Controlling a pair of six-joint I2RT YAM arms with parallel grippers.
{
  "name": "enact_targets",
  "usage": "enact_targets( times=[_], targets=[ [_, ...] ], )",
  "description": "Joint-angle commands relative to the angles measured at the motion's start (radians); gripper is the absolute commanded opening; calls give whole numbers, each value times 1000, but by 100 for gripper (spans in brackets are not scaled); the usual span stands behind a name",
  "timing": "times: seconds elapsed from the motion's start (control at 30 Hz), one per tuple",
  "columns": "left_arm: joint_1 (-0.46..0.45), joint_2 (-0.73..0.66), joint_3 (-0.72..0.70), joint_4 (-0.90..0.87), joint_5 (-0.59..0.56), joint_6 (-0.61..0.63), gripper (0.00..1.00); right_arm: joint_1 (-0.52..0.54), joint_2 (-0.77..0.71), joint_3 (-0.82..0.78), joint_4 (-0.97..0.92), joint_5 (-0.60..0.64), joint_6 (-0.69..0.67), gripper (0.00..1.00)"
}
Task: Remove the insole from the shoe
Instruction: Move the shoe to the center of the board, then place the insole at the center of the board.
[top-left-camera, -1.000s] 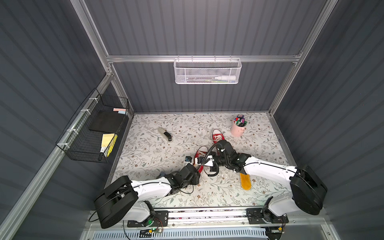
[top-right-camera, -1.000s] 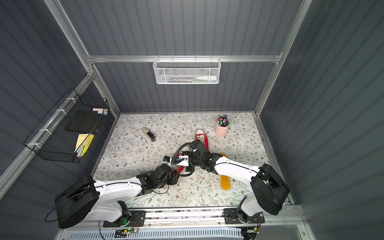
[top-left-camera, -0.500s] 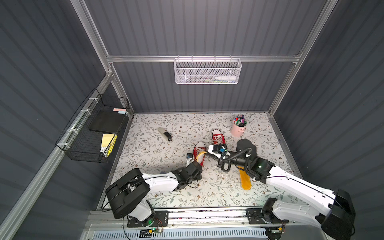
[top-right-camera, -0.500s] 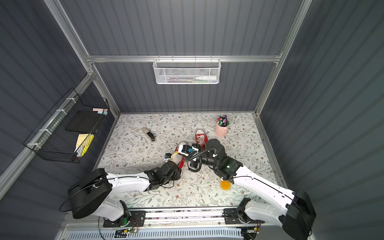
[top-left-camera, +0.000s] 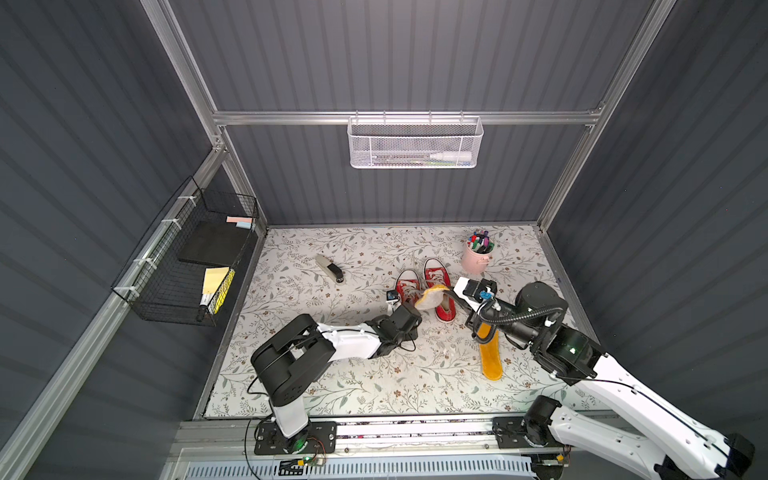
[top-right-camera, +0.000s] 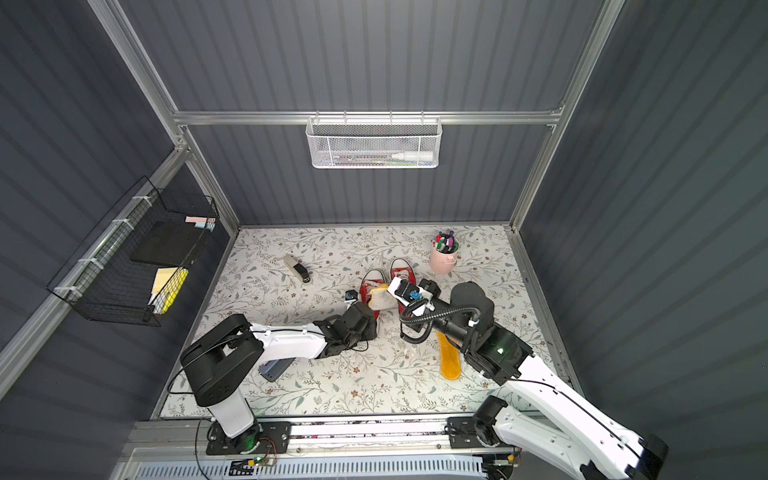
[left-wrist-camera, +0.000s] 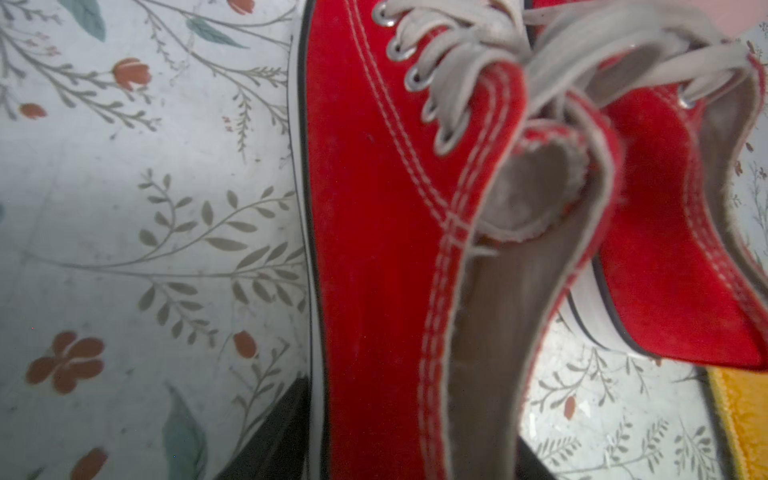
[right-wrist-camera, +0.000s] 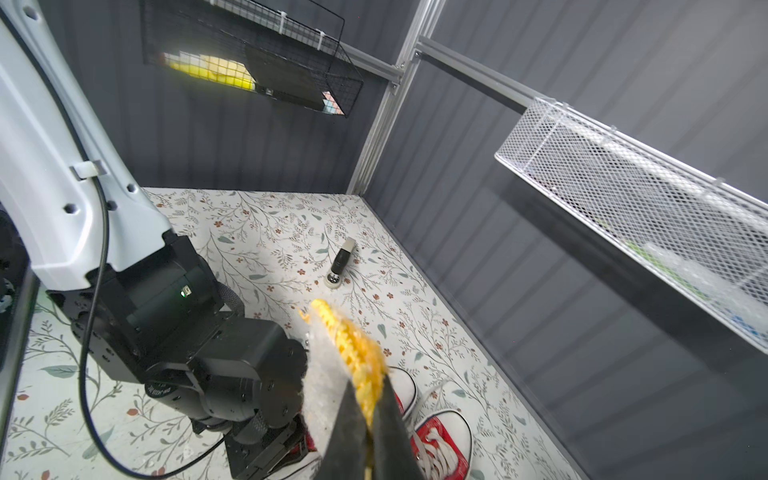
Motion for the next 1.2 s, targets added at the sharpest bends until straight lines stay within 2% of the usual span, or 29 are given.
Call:
enact_targets(
  times=[0.0, 0.13, 0.3, 0.4, 0.47, 0.6, 0.83, 1.0, 1.13, 1.17],
  targets=[
    [11, 77, 79, 10, 26, -10, 58, -3, -39, 24, -113, 41, -27, 0],
    [22, 130, 143, 3, 22, -24, 59, -2, -95, 25, -211, 66, -54, 0],
    [33, 191, 212, 8, 50, -23, 70, -3, -151, 24, -322, 58, -60, 0],
    [32, 167, 215, -4, 52, -22, 79, -3, -166, 5, -343, 43, -61, 0],
    [31, 118, 194, -15, 41, -21, 82, -2, -168, -17, -343, 38, -65, 0],
    [31, -25, 98, -38, 38, -38, 84, -2, -147, -87, -295, 51, -96, 0],
    [33, -276, -40, -144, -27, -102, 84, -5, -13, -114, -123, 6, -139, 0],
    [40, -361, -69, -216, -76, -145, 85, -4, 51, -122, -109, -28, -193, 0],
    [48, -395, -91, -238, -99, -156, 85, -2, 32, -232, -139, -95, -262, 1],
    [51, -401, -100, -239, -99, -158, 85, 0, 18, -273, -140, -130, -284, 4]
  ],
)
